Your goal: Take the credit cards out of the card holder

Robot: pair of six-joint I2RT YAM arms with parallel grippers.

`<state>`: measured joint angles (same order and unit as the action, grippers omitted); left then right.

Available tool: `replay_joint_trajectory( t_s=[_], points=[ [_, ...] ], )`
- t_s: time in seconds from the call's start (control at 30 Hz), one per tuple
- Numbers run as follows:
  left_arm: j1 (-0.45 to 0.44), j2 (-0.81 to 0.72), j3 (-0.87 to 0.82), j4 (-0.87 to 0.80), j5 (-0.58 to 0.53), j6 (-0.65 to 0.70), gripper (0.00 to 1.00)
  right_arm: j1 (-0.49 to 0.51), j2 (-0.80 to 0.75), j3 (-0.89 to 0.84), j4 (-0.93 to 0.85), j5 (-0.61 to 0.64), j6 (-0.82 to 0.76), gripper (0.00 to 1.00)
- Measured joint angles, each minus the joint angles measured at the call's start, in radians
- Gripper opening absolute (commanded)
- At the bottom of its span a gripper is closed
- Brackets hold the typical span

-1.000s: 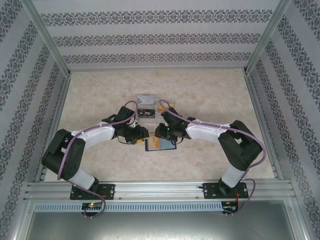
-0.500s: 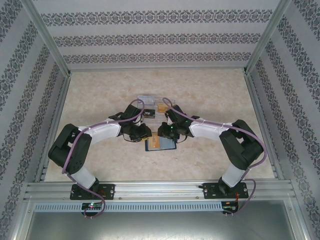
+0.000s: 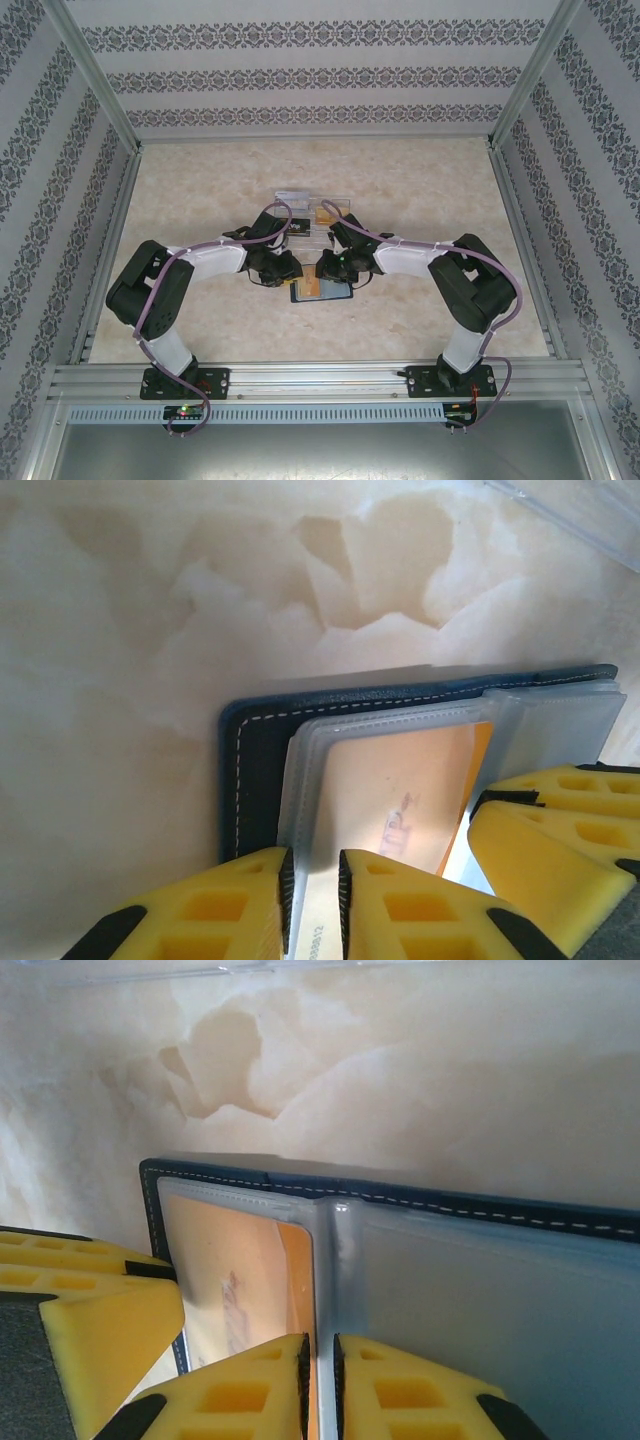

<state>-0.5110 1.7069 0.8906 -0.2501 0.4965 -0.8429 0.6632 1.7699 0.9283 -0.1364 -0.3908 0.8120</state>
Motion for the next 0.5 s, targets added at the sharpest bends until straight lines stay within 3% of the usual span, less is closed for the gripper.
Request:
replay_joint_trajectory(
  t_s=[0.5],
  points=[
    [0.000, 0.013, 0.000, 0.000, -0.003, 0.000, 0.14, 0.000, 0.022, 0.002, 0.017, -0.023, -0.001, 0.18]
  ],
)
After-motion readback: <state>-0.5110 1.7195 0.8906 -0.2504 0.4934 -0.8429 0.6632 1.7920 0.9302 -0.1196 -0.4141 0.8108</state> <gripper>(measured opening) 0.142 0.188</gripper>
